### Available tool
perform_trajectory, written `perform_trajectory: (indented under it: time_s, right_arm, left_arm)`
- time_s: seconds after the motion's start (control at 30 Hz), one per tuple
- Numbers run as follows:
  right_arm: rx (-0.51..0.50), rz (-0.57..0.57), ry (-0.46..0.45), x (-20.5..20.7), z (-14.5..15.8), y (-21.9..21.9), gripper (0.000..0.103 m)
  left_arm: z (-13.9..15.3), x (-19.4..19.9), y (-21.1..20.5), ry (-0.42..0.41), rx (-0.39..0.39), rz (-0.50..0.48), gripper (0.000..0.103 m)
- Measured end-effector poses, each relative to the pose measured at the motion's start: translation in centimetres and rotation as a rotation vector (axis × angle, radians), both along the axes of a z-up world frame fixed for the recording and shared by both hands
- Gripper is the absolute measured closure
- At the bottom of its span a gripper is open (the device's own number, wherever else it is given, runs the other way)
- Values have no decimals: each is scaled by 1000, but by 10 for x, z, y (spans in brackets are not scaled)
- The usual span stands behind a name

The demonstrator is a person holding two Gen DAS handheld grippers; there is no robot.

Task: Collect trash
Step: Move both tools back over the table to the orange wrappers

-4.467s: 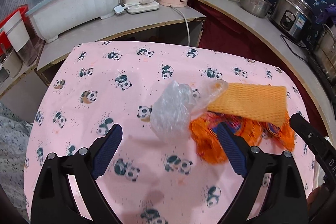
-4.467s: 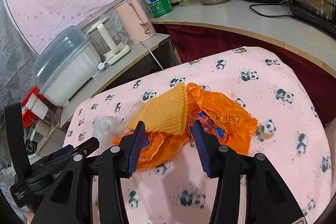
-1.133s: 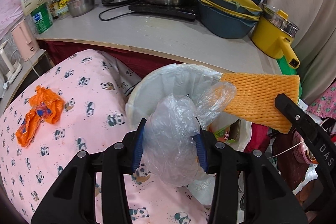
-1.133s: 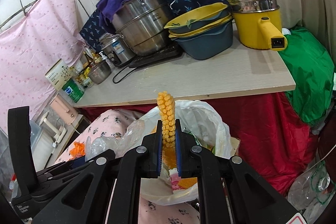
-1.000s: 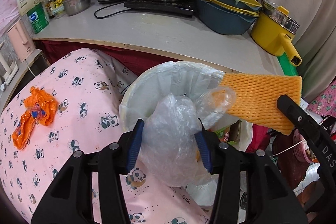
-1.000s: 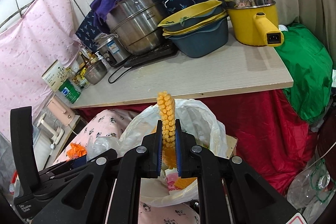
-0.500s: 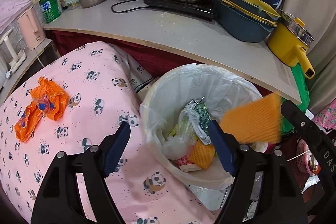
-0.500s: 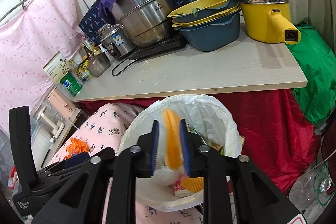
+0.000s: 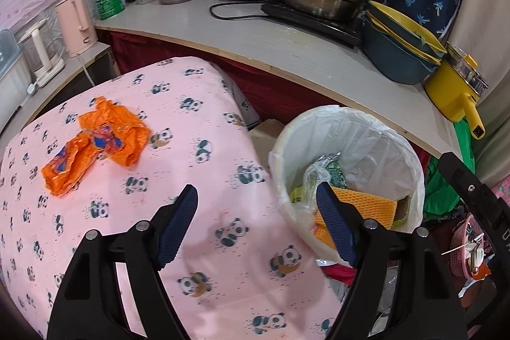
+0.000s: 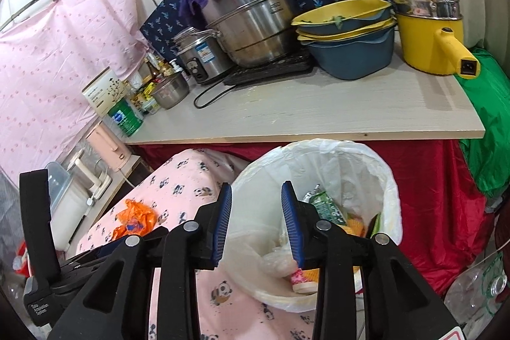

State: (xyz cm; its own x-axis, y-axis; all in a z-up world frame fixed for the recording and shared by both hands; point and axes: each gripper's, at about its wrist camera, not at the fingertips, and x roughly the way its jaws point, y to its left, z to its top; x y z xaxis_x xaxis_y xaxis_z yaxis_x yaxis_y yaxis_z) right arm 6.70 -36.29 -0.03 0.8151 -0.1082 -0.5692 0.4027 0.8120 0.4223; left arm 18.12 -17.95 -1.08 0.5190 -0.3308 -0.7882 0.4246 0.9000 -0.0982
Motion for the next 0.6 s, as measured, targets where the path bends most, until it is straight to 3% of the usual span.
perform_trajectory:
  time_s: [0.27,0.6]
  right_arm:
    - [-13,83,-4,24,8,46,60]
    - [-25,217,19,59,8,111,60]
  left_arm:
    - [4,13,59,-15,3,109,24]
    - [0,29,138,-8,-2,249,23]
